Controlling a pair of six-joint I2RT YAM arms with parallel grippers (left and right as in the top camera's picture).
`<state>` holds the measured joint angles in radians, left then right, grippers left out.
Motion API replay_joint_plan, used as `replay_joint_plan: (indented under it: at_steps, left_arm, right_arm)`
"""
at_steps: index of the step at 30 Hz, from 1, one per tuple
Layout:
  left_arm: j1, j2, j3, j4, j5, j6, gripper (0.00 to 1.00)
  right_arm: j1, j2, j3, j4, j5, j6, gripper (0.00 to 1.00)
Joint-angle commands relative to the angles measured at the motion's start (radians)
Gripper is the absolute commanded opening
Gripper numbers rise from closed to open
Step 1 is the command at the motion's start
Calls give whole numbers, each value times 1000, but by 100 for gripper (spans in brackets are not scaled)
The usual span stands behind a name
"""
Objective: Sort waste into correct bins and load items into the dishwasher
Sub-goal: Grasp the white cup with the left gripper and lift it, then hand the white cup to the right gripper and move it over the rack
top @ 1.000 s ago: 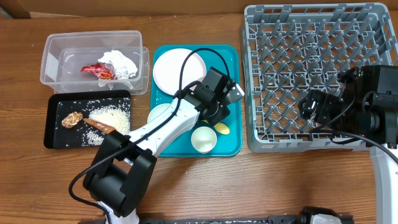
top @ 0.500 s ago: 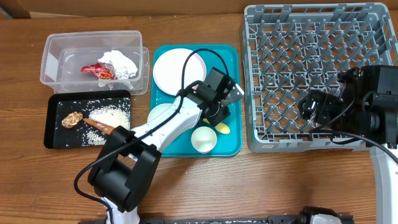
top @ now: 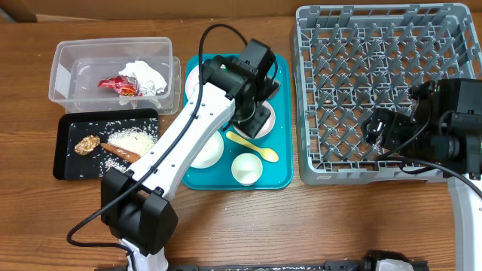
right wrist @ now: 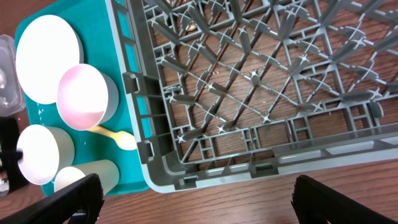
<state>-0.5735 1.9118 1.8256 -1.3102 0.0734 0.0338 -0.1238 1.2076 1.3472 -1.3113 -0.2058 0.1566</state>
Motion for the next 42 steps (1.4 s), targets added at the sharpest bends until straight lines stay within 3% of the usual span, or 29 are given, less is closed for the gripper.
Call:
replay_joint_plan:
  at_steps: [1,4,11,13,16,18,22,26,29,31,32,36,42]
  left_arm:
    - [0,-8,-31,-111,67,-50,53]
    - [0,-8,-93,-126,65,-104,62]
    - [0,-8,-322,60,65,-174,58]
    - [0,-8,-382,135,65,-191,51]
    - [0,-8,-417,192,65,-218,16]
    - [0,-8,-410,200,65,-222,4]
    - [8,-8,-359,178,98,-217,4]
    - [60,-8,-221,84,277,-69,4]
    - [142,-8,-109,29,516,50,4]
    - [203,-8,-67,24,695,109,4]
    - [254,-8,-48,26,864,157,4]
    - [357,-8,-47,31,1214,244,4]
    - [403,-8,-48,32,1496,285,4]
  right_arm:
    - [0,1,-1,4,-6,0,100]
    - [0,1,-1,5,-6,0,100]
    - [0,1,-1,4,-6,0,100]
    - [0,1,-1,4,-6,0,100]
    - [0,1,-1,-1,-6,0,100]
    - [0,1,-1,-4,-6,0,100]
    - [0,1,-1,-4,-5,0,100]
    - [0,1,-1,-3,-6,26,100]
    - [0,1,-1,3,-74,31,100]
    - [0,1,-1,22,-171,10,100]
    - [0,1,-1,44,-258,-25,100]
    - [0,1,-1,118,-497,-90,100]
    - [18,1,-1,334,-845,-131,100]
